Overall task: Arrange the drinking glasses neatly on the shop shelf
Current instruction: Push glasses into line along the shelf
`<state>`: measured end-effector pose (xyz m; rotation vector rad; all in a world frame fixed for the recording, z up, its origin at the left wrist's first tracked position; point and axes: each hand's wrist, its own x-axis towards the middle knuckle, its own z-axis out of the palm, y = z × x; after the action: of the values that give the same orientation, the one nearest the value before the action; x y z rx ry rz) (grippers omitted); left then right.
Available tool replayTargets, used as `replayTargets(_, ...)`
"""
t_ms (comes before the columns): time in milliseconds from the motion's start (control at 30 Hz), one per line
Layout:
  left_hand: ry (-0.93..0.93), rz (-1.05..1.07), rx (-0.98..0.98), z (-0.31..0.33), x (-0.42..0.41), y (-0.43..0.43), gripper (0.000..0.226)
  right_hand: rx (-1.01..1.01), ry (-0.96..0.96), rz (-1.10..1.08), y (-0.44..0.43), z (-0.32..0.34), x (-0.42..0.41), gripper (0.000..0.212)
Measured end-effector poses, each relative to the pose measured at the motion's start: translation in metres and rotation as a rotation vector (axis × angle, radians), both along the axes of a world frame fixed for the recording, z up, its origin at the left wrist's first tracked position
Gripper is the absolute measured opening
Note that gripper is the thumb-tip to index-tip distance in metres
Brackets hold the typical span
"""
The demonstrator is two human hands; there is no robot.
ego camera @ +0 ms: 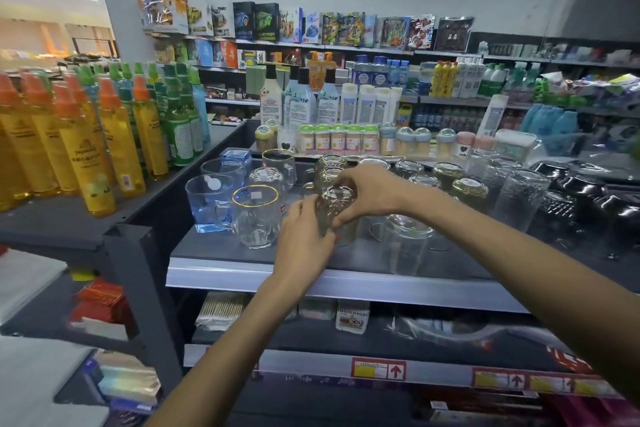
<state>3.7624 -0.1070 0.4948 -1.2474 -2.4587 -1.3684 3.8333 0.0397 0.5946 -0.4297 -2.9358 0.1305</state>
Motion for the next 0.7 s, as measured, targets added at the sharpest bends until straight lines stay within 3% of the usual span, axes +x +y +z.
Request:
replayTargets(300,-0.010,0.022,-0.043,0.005,-0.011,0.014,0.079,0.048,-0.024,-0.031,0.008,0.009,0.004,0.070)
replayTargets(700,-0.033,-0.003,0.011,0.005,-0.019,0.021,0.078,0.039,-0.007,-0.023,0.007,0.010,0.004,0.070)
